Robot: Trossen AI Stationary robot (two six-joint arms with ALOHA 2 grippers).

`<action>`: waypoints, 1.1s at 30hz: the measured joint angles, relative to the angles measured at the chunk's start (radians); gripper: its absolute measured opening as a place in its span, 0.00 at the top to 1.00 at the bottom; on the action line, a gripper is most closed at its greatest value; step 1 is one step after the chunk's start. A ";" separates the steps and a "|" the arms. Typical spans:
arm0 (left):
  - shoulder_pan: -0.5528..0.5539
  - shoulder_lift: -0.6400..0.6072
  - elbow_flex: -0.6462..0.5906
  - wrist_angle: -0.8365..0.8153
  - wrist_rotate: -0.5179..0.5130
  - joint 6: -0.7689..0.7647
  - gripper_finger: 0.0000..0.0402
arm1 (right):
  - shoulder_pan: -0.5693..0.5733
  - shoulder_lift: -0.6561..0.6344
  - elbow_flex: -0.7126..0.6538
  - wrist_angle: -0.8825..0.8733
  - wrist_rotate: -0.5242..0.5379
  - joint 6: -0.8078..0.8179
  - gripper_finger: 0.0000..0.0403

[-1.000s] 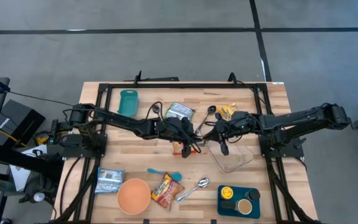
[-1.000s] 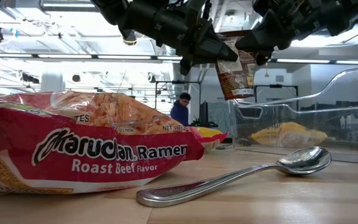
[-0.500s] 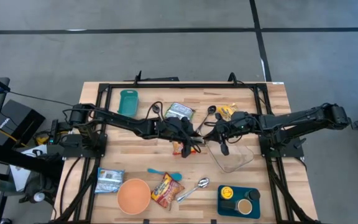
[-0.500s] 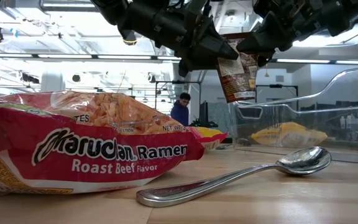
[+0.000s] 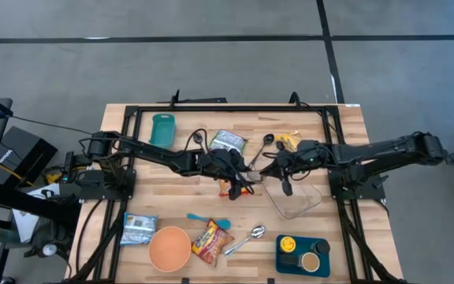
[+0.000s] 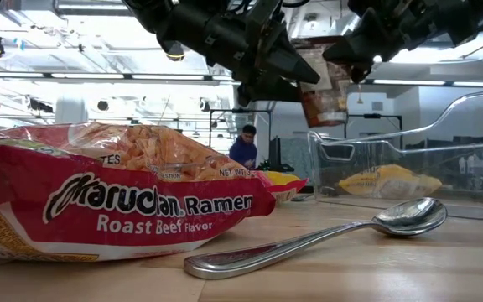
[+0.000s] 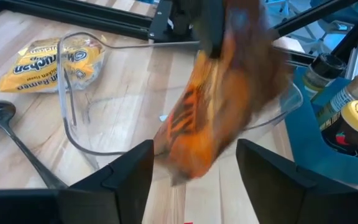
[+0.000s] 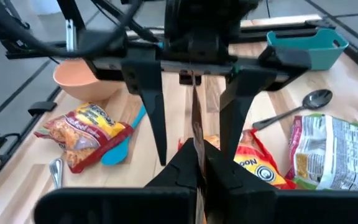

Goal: Pick & Place Food Item
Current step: Put the orange spice pack into the blue bin

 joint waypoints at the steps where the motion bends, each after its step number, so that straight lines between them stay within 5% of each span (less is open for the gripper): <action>1: 0.000 0.000 0.000 -0.002 0.000 0.000 0.44 | 0.000 -0.015 0.000 -0.015 0.000 0.000 1.00; 16: 0.000 0.000 0.000 0.000 0.001 0.000 0.48 | 0.103 -0.369 0.000 -0.283 0.000 0.115 1.00; 33: 0.000 0.000 0.000 0.001 0.001 0.000 0.48 | 0.488 -0.535 0.000 -0.442 0.032 0.377 1.00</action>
